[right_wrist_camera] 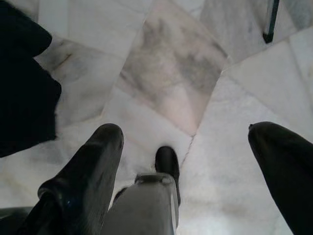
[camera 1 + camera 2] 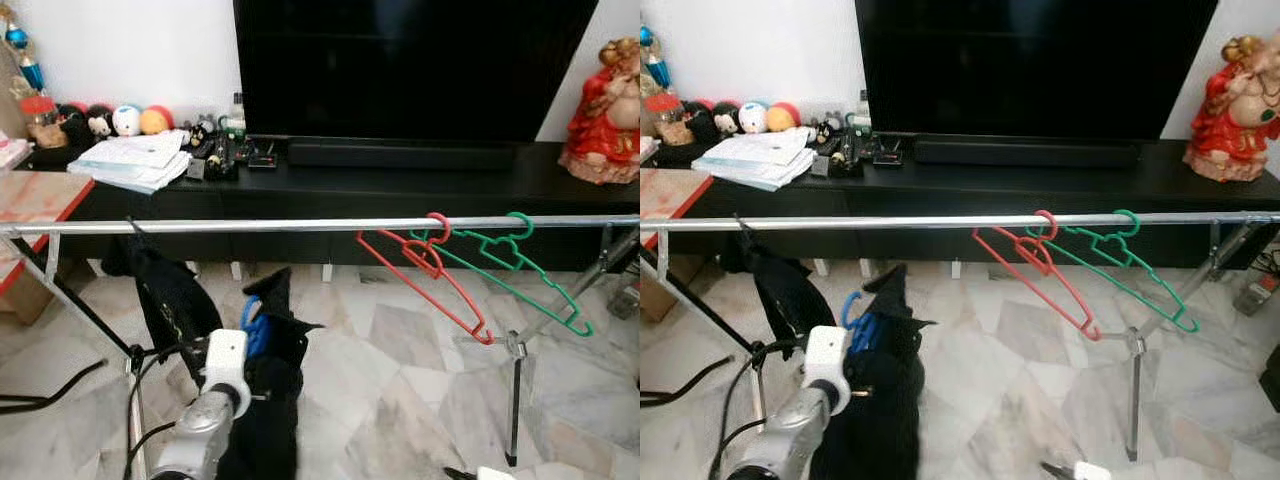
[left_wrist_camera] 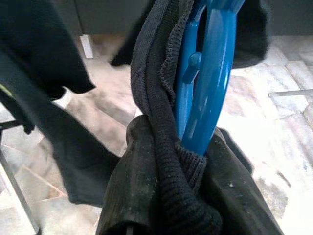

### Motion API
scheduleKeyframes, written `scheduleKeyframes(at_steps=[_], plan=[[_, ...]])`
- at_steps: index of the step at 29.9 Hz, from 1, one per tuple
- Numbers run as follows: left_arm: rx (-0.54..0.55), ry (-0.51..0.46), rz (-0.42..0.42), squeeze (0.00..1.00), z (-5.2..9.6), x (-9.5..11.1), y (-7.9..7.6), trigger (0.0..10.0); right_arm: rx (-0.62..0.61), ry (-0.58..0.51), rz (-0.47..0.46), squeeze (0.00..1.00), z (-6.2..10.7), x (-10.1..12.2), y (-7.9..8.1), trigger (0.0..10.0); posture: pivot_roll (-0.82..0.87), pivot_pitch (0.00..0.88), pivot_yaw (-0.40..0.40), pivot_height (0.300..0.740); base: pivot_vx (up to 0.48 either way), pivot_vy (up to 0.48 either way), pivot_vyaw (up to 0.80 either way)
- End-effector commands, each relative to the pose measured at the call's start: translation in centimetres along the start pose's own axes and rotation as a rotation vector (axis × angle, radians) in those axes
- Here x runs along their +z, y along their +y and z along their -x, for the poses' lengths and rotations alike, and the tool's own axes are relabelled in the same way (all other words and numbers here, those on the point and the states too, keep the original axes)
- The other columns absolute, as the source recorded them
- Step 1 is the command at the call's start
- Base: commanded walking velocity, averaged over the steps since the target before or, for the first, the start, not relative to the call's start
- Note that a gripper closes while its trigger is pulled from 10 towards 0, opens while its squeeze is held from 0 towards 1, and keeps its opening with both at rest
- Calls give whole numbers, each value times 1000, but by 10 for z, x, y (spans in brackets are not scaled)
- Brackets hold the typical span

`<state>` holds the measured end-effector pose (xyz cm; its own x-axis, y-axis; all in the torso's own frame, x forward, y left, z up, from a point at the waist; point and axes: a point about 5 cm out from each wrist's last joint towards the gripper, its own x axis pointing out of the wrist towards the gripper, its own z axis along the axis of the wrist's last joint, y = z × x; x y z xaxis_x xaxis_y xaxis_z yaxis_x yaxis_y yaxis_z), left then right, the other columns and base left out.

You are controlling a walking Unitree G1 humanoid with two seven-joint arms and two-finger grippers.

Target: Hang hanger

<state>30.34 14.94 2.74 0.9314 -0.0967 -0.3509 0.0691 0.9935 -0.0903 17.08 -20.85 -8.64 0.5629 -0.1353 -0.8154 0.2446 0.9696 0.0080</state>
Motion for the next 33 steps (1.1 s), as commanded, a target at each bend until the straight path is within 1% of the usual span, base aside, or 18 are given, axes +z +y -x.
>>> scheduleKeyframes(at_steps=[1,5,7,8,11,16,33], plan=[[-4,-42,7,0,-1,7,-3,10000,-8,11,1,0,1,-3,-3,10000,-84,43,21,740,0,0,0],[9,-53,0,0,-1,8,-2,10000,-7,15,1,0,1,-3,-3,10000,-90,44,22,740,0,0,0],[23,-74,3,0,-1,11,-1,10000,24,-14,75,0,0,2,1,10000,-86,49,25,740,0,-289,719],[27,-77,3,0,-1,12,-1,10000,25,-16,81,0,0,2,0,10000,-85,49,25,740,0,-334,800],[31,-78,1,0,-1,12,0,10000,20,-14,72,0,0,2,-3,10000,-84,49,25,740,0,-346,735],[36,-79,3,0,0,11,1,10000,20,-19,51,0,0,4,-4,10000,-85,47,33,740,0,-355,0],[29,-93,-21,0,0,14,2,10000,46,-8,79,0,0,2,1,10000,-79,34,53,740,0,-374,0]])
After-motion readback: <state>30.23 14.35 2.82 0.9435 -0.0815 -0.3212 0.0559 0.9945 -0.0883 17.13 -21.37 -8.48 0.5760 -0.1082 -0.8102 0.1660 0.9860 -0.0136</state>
